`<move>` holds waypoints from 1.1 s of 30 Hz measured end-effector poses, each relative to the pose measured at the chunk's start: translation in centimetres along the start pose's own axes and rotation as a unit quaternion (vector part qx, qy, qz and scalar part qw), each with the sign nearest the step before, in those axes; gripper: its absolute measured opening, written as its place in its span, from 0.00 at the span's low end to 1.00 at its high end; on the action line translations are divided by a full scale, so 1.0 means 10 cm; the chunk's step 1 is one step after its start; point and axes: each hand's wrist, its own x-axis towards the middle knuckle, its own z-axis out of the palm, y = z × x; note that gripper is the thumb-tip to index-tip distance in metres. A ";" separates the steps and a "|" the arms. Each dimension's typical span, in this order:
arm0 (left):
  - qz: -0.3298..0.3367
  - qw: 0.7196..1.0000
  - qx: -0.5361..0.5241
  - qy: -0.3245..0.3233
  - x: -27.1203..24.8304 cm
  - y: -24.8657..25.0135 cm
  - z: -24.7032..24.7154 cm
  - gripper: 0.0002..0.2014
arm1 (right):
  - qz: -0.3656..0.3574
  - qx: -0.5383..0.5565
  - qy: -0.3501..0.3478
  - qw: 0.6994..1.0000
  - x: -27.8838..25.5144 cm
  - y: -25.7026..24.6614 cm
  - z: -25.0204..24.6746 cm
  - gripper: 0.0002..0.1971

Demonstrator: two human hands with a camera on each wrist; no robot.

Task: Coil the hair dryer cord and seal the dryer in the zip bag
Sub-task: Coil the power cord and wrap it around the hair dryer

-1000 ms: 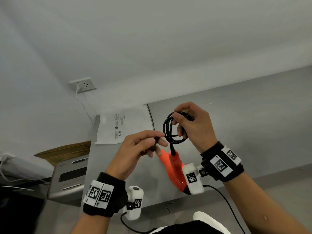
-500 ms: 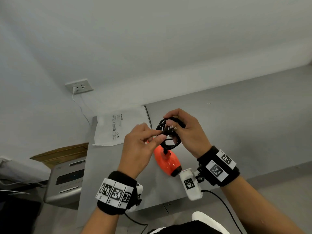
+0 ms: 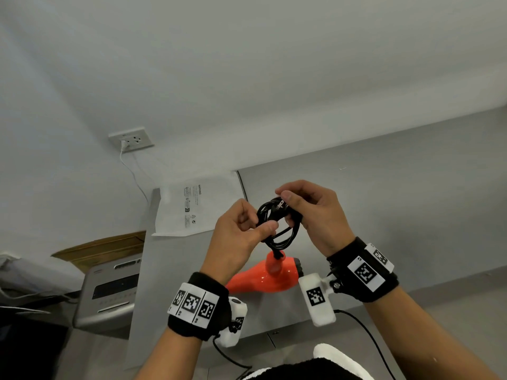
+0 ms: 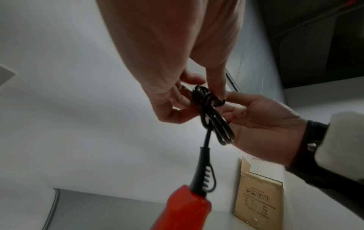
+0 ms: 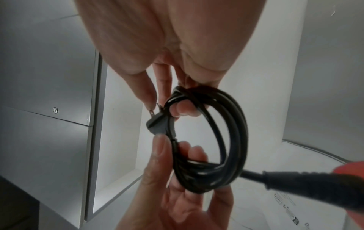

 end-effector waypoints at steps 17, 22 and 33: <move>-0.029 0.977 0.096 -0.186 0.20 0.15 -0.14 0.10 | -0.017 -0.119 -0.069 0.990 -0.07 -0.14 0.00 0.13; -0.030 0.980 0.119 -0.159 0.19 0.11 -0.06 0.05 | -0.024 -0.128 -0.033 0.991 -0.08 -0.08 -0.01 0.12; -0.083 0.948 0.116 -0.283 0.28 0.24 -0.25 0.07 | 0.031 -0.082 -0.067 0.994 -0.12 -0.04 -0.01 0.12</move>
